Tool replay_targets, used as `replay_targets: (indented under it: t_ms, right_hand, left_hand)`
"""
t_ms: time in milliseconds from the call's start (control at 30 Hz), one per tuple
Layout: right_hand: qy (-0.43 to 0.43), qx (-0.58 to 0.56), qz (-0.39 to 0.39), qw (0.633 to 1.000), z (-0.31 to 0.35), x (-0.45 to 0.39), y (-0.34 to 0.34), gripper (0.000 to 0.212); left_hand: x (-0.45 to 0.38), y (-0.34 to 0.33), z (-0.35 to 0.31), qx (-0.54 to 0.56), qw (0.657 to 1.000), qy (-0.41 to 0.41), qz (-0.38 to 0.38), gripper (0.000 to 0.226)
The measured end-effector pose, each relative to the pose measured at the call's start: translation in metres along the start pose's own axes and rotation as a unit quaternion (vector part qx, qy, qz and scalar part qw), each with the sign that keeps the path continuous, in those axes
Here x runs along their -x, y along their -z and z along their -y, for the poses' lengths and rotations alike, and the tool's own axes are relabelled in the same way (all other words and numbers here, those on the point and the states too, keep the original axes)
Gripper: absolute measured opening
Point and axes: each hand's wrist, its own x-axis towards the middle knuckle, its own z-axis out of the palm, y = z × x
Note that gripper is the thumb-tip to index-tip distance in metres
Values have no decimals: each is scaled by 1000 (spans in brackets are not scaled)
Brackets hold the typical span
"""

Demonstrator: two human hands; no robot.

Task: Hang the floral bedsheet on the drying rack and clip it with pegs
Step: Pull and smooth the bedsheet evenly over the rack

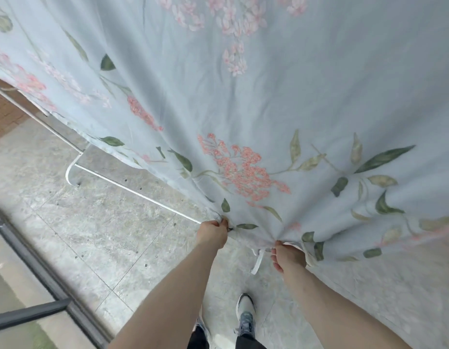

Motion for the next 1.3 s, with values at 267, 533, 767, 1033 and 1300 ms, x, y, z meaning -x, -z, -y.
replay_targets:
  t_ms: [267,533,767,1033,1300]
  right_hand:
    - [73,161,132,975,31,69,14,26]
    - [342,196,254,883,116,225,-45,20]
    - [456,141,311,822,164,358,-120,37]
    - [502,85,332,794,198,449,-188,43]
    - [509,65,356,781,230,493,-251,39]
  left_hand:
    - [65,82,0,89,996,0,4,31]
    - [159,263,9,77,980,-117,-141,20]
    - [206,380,-9,96,957,-205,-183,21]
    - [201,486,-27,109,939,-263,-193,20]
    - [168,561,-44,113,936,-274,-192,24]
